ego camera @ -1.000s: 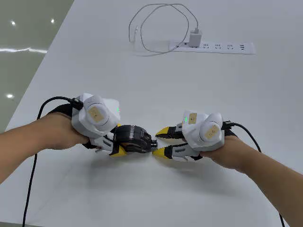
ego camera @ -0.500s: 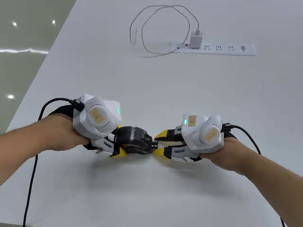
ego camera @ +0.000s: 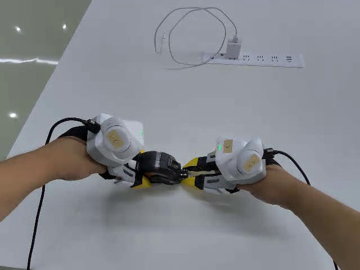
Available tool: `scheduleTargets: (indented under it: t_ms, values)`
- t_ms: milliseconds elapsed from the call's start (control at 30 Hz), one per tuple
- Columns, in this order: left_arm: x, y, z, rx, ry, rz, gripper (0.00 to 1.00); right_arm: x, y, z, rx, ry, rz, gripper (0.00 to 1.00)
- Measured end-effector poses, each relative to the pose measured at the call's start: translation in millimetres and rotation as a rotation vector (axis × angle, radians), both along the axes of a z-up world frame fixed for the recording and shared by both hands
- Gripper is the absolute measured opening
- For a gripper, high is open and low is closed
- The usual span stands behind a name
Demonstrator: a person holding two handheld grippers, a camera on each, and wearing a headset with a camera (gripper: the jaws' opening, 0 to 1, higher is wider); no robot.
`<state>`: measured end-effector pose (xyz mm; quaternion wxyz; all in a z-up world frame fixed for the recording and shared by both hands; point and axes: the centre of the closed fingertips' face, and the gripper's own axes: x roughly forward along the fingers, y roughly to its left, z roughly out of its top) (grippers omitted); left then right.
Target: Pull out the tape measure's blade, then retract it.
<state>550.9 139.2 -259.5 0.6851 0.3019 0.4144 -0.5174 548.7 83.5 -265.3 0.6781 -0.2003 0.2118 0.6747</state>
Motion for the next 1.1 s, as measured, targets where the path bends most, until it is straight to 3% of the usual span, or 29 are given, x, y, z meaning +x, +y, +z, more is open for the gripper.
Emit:
scheduleTargets:
  t_ms: [733, 1100]
  values:
    - [0.5, 0.7, -0.6, 0.007, -0.009, -0.032, 0.29, -2.8, -1.6, 0.5, -0.021, -0.028, 0.022, 0.09]
    - [1.4, 0.7, -1.0, 0.006, -0.015, -0.044, 0.29, -2.9, -7.5, 0.3, -0.020, -0.004, 0.010, 0.09]
